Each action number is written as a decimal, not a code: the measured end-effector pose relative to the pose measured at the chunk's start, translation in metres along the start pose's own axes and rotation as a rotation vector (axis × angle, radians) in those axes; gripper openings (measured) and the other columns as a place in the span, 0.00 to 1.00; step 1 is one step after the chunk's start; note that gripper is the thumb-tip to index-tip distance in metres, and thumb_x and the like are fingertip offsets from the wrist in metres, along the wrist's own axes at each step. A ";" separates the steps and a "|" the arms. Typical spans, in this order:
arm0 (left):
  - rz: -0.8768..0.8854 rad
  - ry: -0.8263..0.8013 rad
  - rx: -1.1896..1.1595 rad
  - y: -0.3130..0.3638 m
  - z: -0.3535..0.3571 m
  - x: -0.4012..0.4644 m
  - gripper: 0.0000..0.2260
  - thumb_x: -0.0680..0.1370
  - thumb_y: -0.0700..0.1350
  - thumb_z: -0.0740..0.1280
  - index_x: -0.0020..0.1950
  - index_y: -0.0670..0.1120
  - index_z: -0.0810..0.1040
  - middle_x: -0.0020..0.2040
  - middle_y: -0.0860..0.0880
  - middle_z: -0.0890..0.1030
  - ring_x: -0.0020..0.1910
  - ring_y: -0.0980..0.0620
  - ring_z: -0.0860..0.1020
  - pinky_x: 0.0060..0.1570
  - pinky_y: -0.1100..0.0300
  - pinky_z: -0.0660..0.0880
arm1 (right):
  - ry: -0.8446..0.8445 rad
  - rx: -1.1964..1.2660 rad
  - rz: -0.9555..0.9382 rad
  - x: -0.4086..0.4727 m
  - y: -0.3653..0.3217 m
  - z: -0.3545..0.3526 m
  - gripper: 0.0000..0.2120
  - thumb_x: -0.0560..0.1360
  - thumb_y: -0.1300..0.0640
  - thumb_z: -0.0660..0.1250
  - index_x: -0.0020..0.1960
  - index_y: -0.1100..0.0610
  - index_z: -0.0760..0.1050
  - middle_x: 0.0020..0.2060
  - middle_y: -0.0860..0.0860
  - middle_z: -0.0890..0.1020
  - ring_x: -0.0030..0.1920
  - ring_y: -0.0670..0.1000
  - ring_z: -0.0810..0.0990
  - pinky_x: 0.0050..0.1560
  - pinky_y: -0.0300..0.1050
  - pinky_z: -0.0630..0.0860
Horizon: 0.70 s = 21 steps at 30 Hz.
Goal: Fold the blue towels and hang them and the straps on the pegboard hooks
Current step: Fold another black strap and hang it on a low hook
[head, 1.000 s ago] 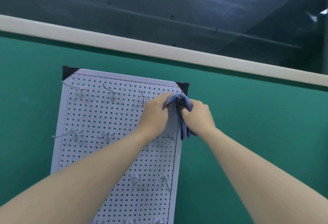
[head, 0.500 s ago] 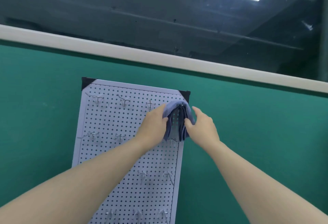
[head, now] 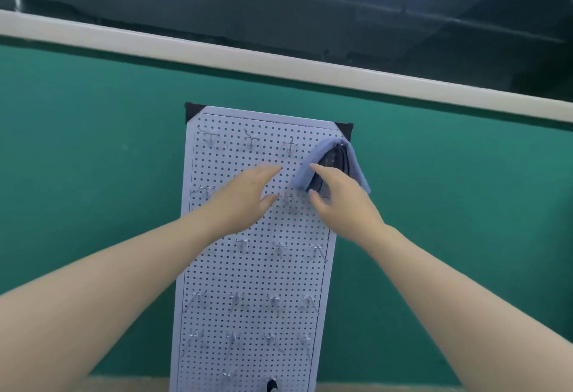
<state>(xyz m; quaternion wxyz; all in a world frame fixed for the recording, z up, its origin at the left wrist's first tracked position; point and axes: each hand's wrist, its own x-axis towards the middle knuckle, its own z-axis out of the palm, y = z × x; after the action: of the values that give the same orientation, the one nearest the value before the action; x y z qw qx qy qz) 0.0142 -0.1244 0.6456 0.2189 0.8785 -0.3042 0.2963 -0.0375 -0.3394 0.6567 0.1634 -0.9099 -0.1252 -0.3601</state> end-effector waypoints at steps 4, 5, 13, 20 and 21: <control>-0.042 -0.023 0.001 -0.015 0.002 -0.033 0.27 0.85 0.51 0.63 0.82 0.50 0.61 0.81 0.53 0.64 0.79 0.53 0.63 0.78 0.53 0.61 | -0.114 -0.098 -0.093 -0.021 -0.013 0.024 0.26 0.84 0.51 0.61 0.81 0.50 0.63 0.77 0.47 0.70 0.74 0.50 0.69 0.71 0.52 0.70; -0.050 -0.035 0.003 -0.019 0.003 -0.042 0.27 0.85 0.52 0.64 0.82 0.50 0.61 0.81 0.53 0.64 0.79 0.53 0.63 0.78 0.52 0.61 | -0.135 -0.105 -0.099 -0.027 -0.016 0.030 0.26 0.84 0.51 0.61 0.81 0.50 0.62 0.77 0.47 0.69 0.75 0.50 0.68 0.71 0.52 0.69; -0.101 -0.132 0.046 -0.056 0.036 -0.124 0.25 0.85 0.52 0.63 0.81 0.51 0.63 0.80 0.54 0.66 0.78 0.54 0.65 0.76 0.54 0.64 | -0.270 0.066 0.034 -0.086 -0.030 0.089 0.25 0.85 0.50 0.60 0.81 0.49 0.62 0.78 0.47 0.69 0.76 0.50 0.68 0.73 0.50 0.68; -0.296 -0.251 -0.051 -0.073 0.099 -0.196 0.25 0.84 0.52 0.64 0.80 0.49 0.65 0.79 0.53 0.68 0.77 0.53 0.67 0.73 0.55 0.66 | -0.341 0.251 0.223 -0.146 -0.022 0.142 0.24 0.85 0.49 0.60 0.80 0.48 0.64 0.77 0.45 0.69 0.76 0.48 0.68 0.75 0.52 0.68; -0.316 -0.267 -0.066 -0.074 0.110 -0.205 0.25 0.84 0.52 0.64 0.80 0.49 0.65 0.79 0.52 0.68 0.77 0.52 0.67 0.73 0.54 0.66 | -0.345 0.279 0.250 -0.155 -0.020 0.150 0.24 0.85 0.49 0.60 0.80 0.47 0.64 0.77 0.45 0.70 0.76 0.48 0.68 0.75 0.52 0.67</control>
<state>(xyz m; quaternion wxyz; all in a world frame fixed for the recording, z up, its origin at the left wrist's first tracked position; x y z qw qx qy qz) -0.0251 -0.0508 0.4167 0.2491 0.9391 -0.1983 0.1292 -0.0623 -0.2803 0.4503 0.3067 -0.9350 -0.0863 -0.1557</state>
